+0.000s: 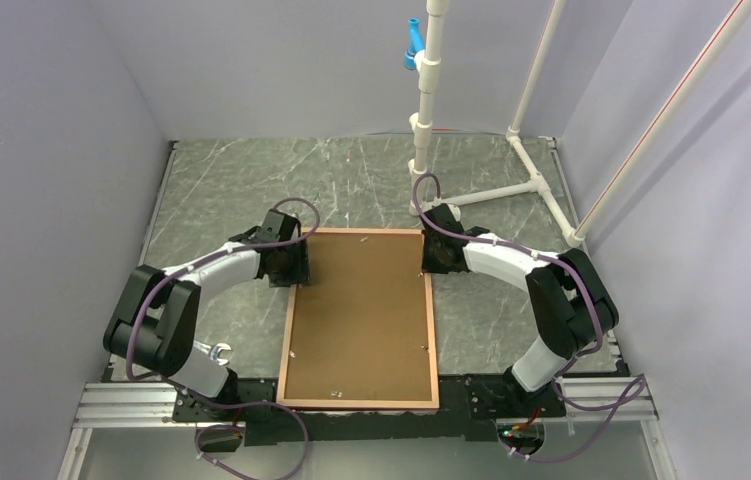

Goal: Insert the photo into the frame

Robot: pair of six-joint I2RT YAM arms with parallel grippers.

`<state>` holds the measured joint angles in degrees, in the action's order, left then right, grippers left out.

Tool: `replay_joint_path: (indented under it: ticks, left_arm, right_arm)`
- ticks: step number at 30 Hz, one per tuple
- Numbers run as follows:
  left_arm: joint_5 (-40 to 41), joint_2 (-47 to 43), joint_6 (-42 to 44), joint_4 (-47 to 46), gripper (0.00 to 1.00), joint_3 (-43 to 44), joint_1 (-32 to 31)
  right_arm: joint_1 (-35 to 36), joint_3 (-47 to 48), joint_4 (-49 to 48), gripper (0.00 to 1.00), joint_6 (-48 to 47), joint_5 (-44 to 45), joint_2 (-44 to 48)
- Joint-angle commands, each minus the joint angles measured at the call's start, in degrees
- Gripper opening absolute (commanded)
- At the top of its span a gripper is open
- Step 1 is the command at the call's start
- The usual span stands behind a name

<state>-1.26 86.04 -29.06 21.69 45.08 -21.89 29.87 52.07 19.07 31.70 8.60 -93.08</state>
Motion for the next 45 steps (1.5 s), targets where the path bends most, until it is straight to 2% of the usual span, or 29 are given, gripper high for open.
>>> replay_joint_path:
  ticks: [1, 5, 11, 17, 24, 25, 29, 30, 34, 36, 38, 42, 45]
  left_arm:
    - [3.4, 3.9, 0.5, -1.1, 0.53, 2.2, -1.7]
    - [4.8, 5.3, 0.6, -0.6, 0.46, 3.3, -1.8]
    - [4.5, 3.5, 1.0, -2.0, 0.18, 1.4, -1.9]
    - [2.7, 3.0, 1.1, -2.7, 0.0, 1.0, -1.9]
    - [0.4, 1.1, 0.5, -3.5, 0.0, 1.4, -1.8]
    - [0.4, 1.5, 0.6, -3.3, 0.07, 2.0, -1.8]
    - [0.8, 4.6, 1.0, -1.4, 0.44, 4.9, -1.9]
    - [1.0, 5.4, 0.9, -0.9, 0.48, 5.3, -1.8]
    - [3.9, 7.0, 0.0, 0.8, 0.5, 6.2, -1.8]
    - [4.6, 7.7, -0.1, 1.1, 0.47, 6.3, -1.8]
    - [5.1, 8.8, -0.1, 1.6, 0.4, 6.5, -1.9]
    - [5.4, 9.3, -0.1, 1.6, 0.14, 5.4, -2.0]
    - [5.2, 8.4, -0.1, 0.9, 0.03, 4.2, -2.2]
  right_arm:
    - [0.7, -1.3, 6.0, 0.0, 0.3, -3.7, 1.0]
    - [0.6, -1.3, 6.1, 0.0, 0.2, -3.7, 0.7]
    - [0.6, -1.5, 5.9, 0.0, 0.4, -3.3, 0.0]
    - [0.7, -1.4, 5.9, 0.0, 0.4, -3.7, -0.1]
    - [0.7, -1.8, 6.1, 0.0, 0.3, -3.7, 0.5]
    - [0.7, -1.9, 6.0, 0.0, 0.2, -3.8, 0.6]
    - [0.7, -2.5, 5.8, 0.0, 0.3, -4.2, 1.0]
    - [0.7, -2.5, 5.8, 0.0, 0.3, -4.2, 1.1]
    - [0.7, -2.7, 5.8, 0.0, 0.2, -4.4, 1.2]
    - [0.7, -2.8, 5.7, 0.0, 0.1, -4.4, 1.1]
    - [0.7, -2.8, 5.8, 0.0, 0.1, -4.4, 1.2]
    - [0.8, -3.0, 5.8, 0.0, 0.1, -4.4, 1.3]
    - [0.7, -3.0, 5.8, 0.0, 0.2, -4.5, 1.2]
